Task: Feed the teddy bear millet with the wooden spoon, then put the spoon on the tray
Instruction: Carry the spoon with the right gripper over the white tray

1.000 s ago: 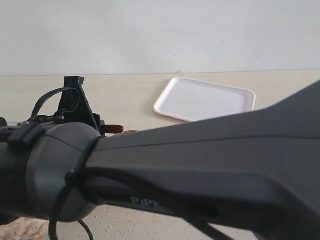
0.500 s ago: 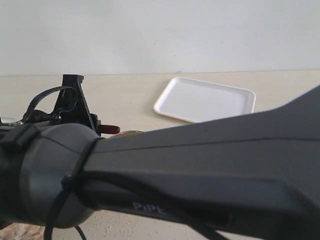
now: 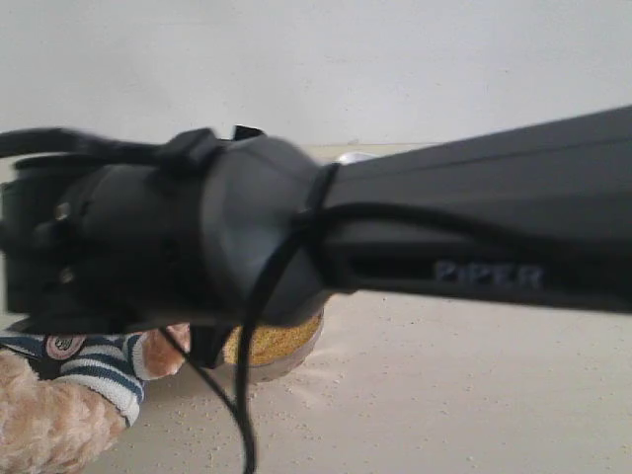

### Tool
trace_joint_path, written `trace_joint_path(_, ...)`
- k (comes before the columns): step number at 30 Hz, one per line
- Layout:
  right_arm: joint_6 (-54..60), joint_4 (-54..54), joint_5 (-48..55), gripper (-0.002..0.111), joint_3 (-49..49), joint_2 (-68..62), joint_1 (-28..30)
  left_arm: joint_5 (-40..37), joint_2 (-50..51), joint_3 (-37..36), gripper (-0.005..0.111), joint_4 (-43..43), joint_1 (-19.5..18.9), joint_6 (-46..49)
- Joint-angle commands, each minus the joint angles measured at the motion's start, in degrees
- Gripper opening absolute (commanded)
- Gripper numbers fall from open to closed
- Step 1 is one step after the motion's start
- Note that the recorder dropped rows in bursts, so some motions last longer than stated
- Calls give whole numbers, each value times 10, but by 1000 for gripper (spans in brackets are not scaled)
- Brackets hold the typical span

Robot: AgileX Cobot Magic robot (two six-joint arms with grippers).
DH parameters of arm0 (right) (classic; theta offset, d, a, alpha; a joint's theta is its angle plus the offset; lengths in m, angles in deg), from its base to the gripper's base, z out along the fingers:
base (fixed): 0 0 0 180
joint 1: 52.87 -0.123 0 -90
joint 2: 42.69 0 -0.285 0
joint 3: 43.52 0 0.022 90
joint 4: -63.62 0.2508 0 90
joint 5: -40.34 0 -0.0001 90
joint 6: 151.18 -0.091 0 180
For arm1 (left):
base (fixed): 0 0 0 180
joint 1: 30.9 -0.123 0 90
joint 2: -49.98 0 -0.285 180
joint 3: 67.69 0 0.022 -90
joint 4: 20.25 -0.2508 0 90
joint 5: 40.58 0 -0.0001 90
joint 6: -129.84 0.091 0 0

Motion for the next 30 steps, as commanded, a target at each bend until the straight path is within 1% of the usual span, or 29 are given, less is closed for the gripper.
trace_joint_path(1,-30,78,0,1,-88,79,67,-12,-4,2,5,8,-1,3)
trace_joint_path(7,-55,137,-81,1,-178,176,165,-12,-4,2,5,8,-1,3)
trace_joint_path(9,-56,162,-119,1,-206,207,209,-12,-4,2,5,8,-1,3)
trace_joint_path(12,-56,211,-179,1,-234,236,271,-12,-4,2,5,8,-1,3)
trace_joint_path(15,-50,256,-210,1,-238,239,319,-12,-4,2,5,8,-1,3)
trace_joint_path(23,-53,279,-273,1,-238,213,390,-12,-4,2,5,8,-1,3)
trace_joint_path(30,-54,323,-365,1,-235,168,455,-12,-4,2,5,8,-1,3)
